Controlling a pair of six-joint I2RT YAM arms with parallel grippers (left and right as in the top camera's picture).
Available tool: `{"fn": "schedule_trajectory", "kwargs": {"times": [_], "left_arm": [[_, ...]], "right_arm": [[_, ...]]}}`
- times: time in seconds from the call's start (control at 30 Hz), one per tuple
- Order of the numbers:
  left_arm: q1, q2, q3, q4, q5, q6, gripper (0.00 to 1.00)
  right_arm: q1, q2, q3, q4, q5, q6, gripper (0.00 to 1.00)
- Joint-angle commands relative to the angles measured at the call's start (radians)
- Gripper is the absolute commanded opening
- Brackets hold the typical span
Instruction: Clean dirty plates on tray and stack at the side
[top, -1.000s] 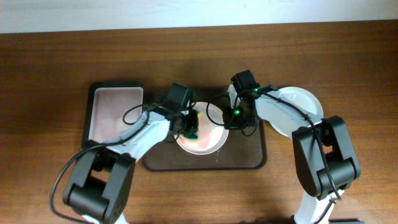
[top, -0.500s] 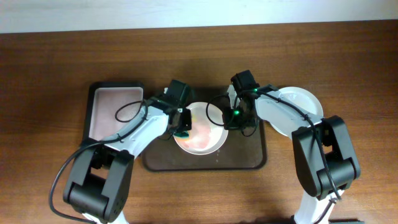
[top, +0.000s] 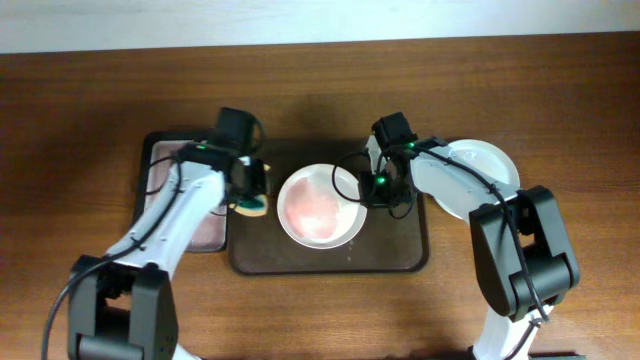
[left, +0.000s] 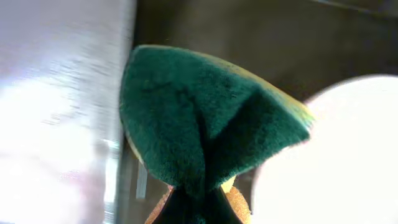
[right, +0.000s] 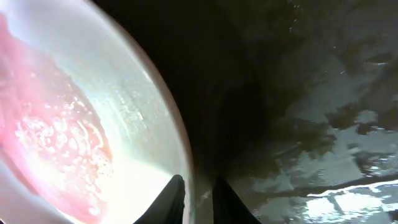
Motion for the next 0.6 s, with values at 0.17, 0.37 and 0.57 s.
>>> {"fn": "schedule_trajectory", "kwargs": {"times": [0.17, 0.37, 0.57], "left_arm": [[0.179, -0.017, 0.002, 0.005, 0.018, 0.212, 0.0], [0.27, 0.01, -0.006, 0.026, 0.12, 0.323, 0.0], [0.302, 0.076, -0.007, 0.061, 0.242, 0.455, 0.0]], "right_arm": [[0.066, -0.019, -0.01, -0.002, 0.01, -0.005, 0.04], [0.054, -0.062, 0.021, -0.048, 0.044, -0.005, 0.04], [0.054, -0.209, 0.079, -0.132, 0.302, -0.005, 0.04]]}}
